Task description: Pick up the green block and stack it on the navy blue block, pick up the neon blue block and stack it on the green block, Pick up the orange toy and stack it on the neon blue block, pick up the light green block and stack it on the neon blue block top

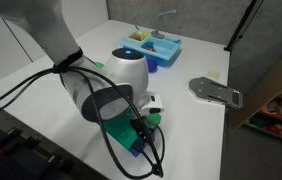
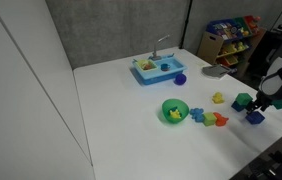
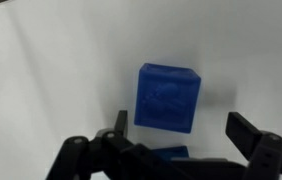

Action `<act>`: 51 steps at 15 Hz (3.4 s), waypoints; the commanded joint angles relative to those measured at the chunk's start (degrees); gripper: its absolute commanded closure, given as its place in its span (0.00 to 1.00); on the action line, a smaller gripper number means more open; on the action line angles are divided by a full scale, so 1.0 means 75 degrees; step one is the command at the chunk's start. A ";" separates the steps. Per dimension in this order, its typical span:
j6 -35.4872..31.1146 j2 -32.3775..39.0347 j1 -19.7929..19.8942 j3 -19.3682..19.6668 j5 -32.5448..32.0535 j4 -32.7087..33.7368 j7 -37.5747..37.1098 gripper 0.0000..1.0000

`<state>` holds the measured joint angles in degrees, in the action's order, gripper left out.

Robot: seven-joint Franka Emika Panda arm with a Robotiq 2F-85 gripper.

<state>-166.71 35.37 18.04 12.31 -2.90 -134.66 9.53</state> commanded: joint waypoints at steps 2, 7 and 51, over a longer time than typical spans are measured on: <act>-0.0302 0.0219 0.0275 -0.0036 -0.0099 0.0046 0.0181 0.00; -0.0383 0.0562 0.0459 -0.0204 -0.0060 0.0229 0.0223 0.00; 0.2251 -0.0952 -0.0212 0.0125 -0.0159 0.1529 -0.0018 0.72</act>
<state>-152.22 26.76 16.90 12.86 -2.97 -125.31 10.95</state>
